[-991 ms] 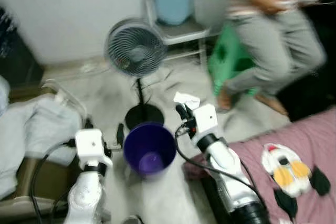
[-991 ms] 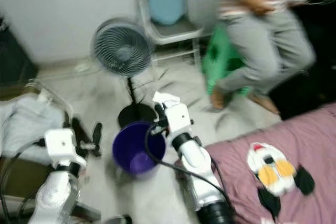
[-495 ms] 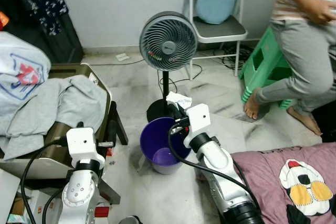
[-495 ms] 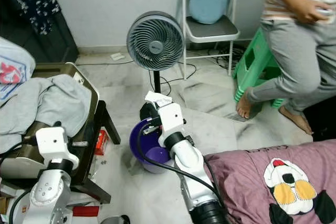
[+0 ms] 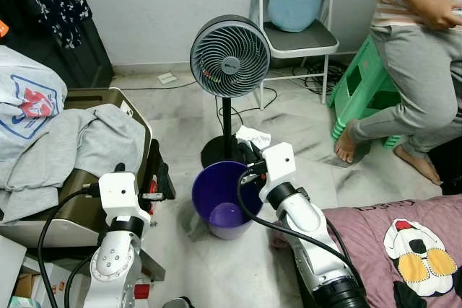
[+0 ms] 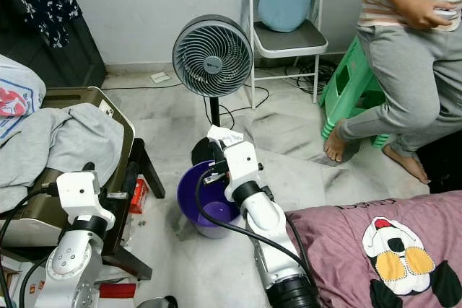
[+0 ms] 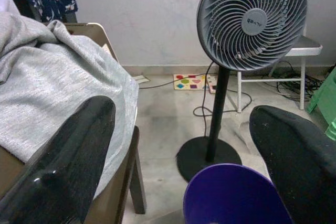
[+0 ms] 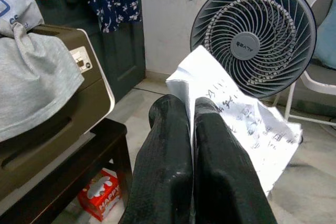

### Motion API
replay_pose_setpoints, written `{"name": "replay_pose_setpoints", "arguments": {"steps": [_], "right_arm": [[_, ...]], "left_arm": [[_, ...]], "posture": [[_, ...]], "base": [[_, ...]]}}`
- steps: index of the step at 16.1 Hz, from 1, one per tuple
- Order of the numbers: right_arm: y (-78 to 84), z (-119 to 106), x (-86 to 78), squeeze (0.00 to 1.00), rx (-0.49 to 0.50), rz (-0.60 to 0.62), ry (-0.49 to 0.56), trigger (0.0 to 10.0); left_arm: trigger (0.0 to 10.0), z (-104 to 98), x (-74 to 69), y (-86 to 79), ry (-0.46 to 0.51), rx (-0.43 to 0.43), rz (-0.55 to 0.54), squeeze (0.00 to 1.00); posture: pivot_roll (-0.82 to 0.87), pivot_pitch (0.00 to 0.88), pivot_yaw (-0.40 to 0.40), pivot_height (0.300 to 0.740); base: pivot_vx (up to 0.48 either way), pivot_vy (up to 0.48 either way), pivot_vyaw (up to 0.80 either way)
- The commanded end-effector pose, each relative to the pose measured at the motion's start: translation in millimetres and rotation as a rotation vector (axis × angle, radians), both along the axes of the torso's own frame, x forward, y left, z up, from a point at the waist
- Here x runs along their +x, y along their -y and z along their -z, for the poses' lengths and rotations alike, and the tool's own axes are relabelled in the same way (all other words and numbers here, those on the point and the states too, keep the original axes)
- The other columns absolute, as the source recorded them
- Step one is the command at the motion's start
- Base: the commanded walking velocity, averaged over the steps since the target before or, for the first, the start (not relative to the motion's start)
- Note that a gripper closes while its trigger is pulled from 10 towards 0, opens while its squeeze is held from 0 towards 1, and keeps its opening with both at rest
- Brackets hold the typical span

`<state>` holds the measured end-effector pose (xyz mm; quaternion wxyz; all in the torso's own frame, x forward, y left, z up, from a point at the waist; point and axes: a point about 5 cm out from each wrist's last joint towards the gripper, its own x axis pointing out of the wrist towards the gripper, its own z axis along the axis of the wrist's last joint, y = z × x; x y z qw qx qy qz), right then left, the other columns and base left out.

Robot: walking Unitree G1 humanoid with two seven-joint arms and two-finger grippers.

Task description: Clean up the room

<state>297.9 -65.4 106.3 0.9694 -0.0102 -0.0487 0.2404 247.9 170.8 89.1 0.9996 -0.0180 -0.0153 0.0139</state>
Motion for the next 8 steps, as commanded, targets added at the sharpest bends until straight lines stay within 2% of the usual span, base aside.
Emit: {"name": "replay_pose_setpoints", "arguments": {"steps": [1,5,6,8], "right_arm": [[-4.6,-5.1,0.6,0.0,-0.002,-0.016,0.025,10.0],[-4.7,-5.1,1.0,0.0,0.003,-0.01,0.022,10.0],[-4.1,-4.7,1.2,0.0,0.004,-0.006,0.02,10.0],[-2.4,-4.1,1.3,0.0,0.003,-0.001,0.017,10.0]], "left_arm": [[10.0,-1.3,-1.3,-1.0,0.005,0.001,0.003,0.0],[10.0,-1.2,-1.5,0.0,0.004,-0.002,0.003,0.0],[10.0,-1.0,-1.6,0.1,0.003,-0.002,0.004,0.0],[10.0,0.2,-1.5,-0.3,-0.004,0.003,-0.003,0.0]], "posture": [[0.1,0.114,-0.013,0.74],[0.1,0.118,-0.015,0.74],[0.1,0.118,-0.015,0.74],[0.1,0.124,-0.009,0.74]], "base": [[0.315,0.0,0.44],[0.315,0.0,0.58],[0.307,0.0,0.0],[0.0,0.0,0.0]]}}
